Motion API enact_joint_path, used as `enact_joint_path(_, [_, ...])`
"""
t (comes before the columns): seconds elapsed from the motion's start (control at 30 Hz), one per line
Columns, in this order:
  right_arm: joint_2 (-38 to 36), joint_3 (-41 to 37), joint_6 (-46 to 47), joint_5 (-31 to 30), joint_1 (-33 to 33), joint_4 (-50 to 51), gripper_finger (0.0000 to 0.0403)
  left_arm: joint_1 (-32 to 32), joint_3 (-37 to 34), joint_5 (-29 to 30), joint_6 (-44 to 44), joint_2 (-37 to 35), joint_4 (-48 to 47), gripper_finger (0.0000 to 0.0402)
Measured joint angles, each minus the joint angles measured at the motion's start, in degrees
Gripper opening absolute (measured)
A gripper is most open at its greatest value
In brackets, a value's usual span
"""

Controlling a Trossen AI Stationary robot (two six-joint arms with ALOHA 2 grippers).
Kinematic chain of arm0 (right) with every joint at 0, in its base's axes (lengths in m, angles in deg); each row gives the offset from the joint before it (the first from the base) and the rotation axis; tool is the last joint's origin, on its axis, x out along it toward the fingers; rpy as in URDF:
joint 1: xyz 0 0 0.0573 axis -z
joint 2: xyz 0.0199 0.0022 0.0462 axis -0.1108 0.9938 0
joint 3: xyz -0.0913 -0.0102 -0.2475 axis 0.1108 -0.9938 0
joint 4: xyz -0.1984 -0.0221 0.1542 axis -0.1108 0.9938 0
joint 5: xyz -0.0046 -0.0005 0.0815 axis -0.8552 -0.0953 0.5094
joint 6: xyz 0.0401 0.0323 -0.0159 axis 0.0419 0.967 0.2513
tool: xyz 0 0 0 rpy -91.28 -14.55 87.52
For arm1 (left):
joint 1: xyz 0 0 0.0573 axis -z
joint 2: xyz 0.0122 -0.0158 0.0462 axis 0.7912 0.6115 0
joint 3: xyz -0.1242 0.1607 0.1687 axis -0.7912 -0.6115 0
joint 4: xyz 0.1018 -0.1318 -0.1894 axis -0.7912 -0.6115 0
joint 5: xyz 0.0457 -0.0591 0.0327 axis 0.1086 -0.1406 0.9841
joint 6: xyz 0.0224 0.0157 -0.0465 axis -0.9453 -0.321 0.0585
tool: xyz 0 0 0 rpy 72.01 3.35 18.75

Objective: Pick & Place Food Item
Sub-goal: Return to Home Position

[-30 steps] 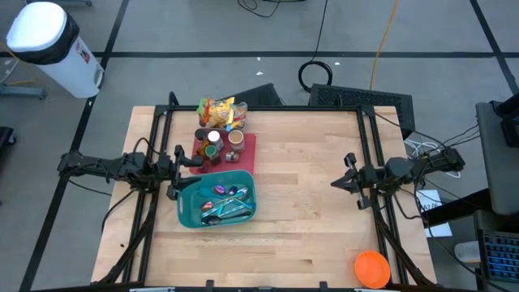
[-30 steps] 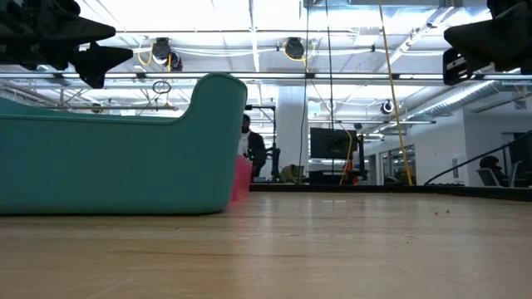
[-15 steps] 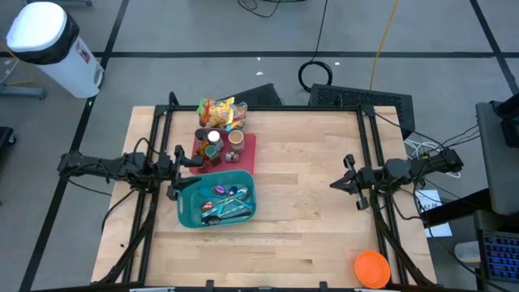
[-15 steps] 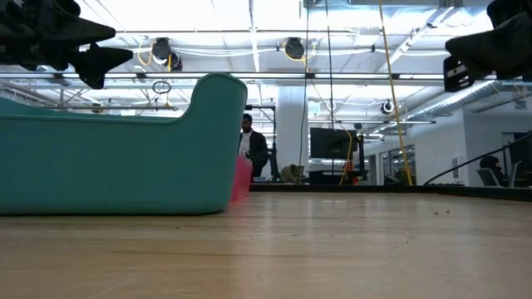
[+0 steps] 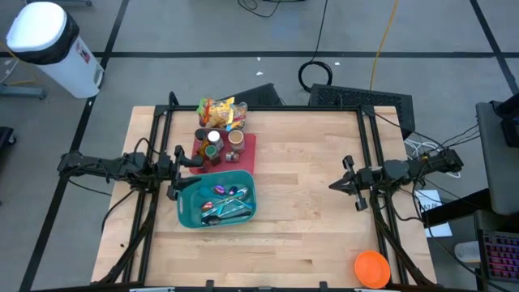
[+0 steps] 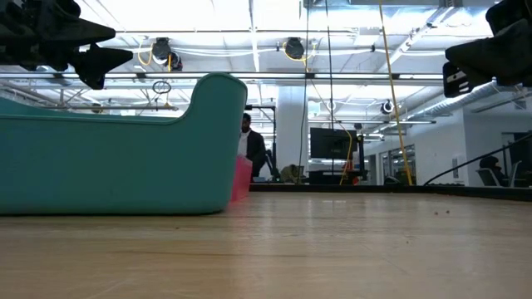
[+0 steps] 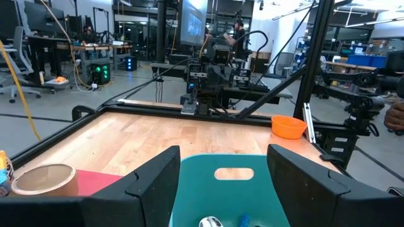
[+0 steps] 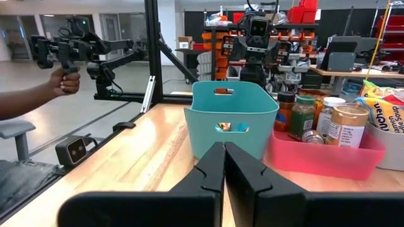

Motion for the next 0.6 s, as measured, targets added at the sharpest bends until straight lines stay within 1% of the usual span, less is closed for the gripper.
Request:
enact_joint_path(0.4, [0.0,0.1,-1.1,0.0,0.0,2.1,0.0004,0.0,0.0,0.0,0.0,0.0,0.0,0.0244])
enact_joint_path(0.53, [0.0,0.0,-0.9,0.0,0.0,1.0,0.0004,0.0,0.0,0.0,0.0,0.0,0.0,0.0244])
enact_joint_path(0.6, [0.0,-0.9,-0.9,0.0,0.0,-1.7,0.0004,0.0,0.0,0.0,0.1,0.0,0.0,0.0244])
